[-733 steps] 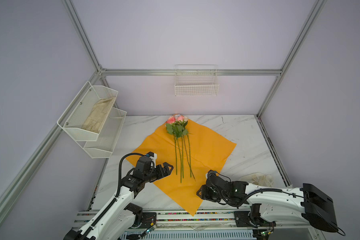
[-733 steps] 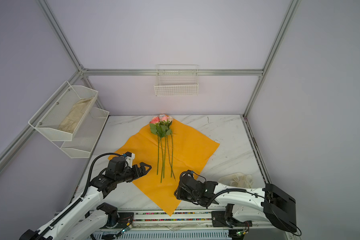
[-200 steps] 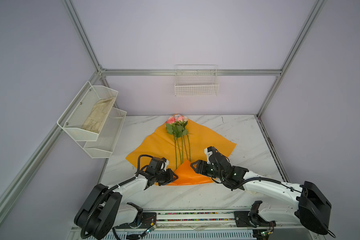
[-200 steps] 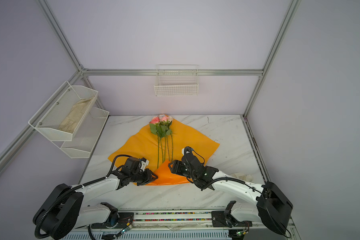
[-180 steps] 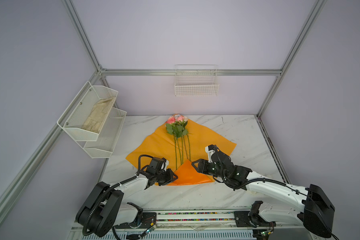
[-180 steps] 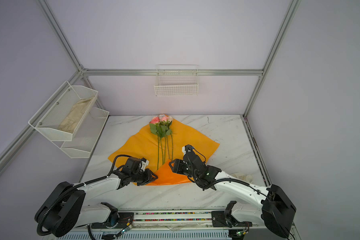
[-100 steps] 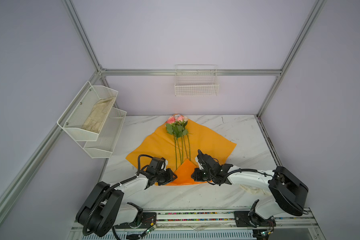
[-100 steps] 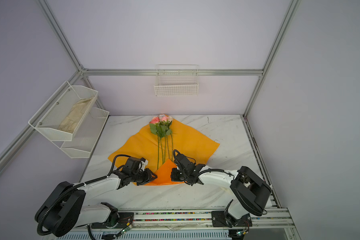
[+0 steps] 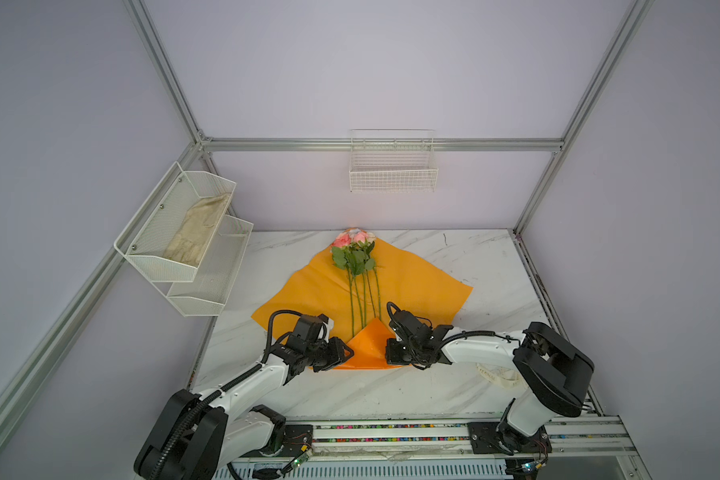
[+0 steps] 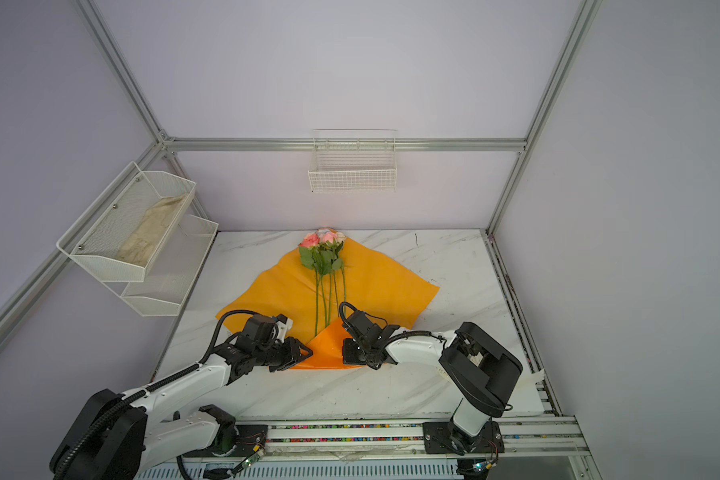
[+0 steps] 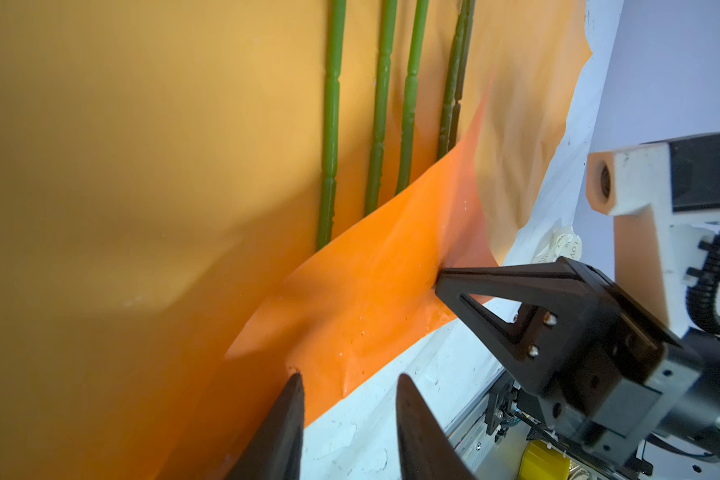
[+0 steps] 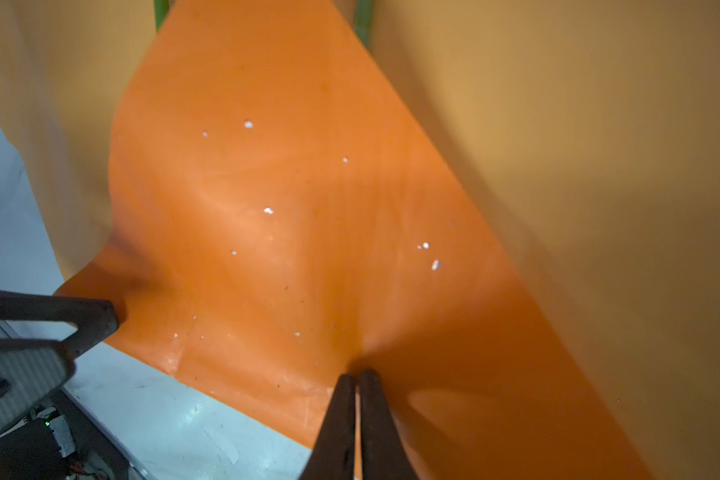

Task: Tie the bouquet of fake flowers

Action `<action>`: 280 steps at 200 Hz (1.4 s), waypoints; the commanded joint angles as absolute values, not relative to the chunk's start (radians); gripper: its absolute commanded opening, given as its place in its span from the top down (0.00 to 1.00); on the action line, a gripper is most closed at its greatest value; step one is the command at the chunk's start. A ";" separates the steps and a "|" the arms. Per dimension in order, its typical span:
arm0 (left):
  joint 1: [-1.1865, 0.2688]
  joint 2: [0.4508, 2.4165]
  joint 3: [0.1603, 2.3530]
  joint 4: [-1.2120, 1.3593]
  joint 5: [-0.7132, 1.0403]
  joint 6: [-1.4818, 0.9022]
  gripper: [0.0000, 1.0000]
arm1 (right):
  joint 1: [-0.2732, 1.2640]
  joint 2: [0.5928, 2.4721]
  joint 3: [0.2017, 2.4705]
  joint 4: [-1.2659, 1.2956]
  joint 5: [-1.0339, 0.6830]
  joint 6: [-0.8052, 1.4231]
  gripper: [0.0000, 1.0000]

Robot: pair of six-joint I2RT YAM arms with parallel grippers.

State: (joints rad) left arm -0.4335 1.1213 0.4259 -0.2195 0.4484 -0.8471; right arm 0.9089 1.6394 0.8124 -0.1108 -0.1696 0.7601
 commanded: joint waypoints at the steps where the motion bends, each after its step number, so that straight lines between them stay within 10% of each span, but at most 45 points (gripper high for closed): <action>1: -0.437 1.071 0.384 -0.288 0.392 -0.860 0.64 | 0.907 1.618 0.818 -0.154 -0.123 0.771 0.89; 280: -0.431 1.107 0.415 -0.309 0.333 -0.814 0.72 | 1.088 1.898 1.103 -0.152 -0.124 0.856 0.92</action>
State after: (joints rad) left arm -0.4332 1.1282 0.4129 -0.3229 0.3271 -0.8413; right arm 1.0893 1.8828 1.0962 -0.0792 -0.1658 0.8516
